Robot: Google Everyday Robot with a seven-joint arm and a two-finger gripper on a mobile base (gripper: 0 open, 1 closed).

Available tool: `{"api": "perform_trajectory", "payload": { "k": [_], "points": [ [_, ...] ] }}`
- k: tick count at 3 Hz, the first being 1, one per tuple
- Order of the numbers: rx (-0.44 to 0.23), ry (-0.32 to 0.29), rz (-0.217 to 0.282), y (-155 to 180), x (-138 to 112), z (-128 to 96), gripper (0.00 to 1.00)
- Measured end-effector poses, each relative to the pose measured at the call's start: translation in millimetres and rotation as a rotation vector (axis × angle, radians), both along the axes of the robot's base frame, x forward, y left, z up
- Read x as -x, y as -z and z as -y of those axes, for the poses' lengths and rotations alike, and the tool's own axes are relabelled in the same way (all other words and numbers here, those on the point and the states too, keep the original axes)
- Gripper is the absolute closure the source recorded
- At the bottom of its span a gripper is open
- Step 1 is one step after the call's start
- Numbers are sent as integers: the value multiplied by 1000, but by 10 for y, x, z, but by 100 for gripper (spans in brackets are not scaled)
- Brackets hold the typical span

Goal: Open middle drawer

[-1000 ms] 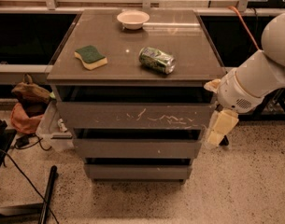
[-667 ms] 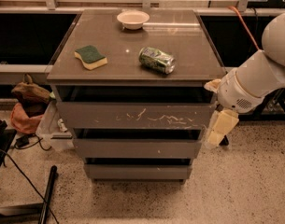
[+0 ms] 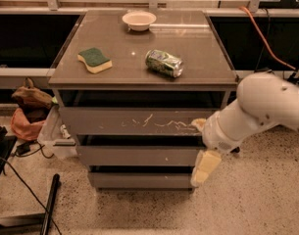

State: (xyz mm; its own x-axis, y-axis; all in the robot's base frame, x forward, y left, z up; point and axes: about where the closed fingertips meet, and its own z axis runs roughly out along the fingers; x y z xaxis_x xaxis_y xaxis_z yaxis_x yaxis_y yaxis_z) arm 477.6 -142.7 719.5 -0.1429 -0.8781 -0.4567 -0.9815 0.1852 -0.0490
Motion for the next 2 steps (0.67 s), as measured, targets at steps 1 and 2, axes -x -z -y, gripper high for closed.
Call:
{"api": "perform_trajectory", "payload": {
  "k": [1,2],
  "points": [
    [-13,-48,-60,724,44,-297,0],
    [0,-75,-97,1299,3,-536,0]
  ]
}}
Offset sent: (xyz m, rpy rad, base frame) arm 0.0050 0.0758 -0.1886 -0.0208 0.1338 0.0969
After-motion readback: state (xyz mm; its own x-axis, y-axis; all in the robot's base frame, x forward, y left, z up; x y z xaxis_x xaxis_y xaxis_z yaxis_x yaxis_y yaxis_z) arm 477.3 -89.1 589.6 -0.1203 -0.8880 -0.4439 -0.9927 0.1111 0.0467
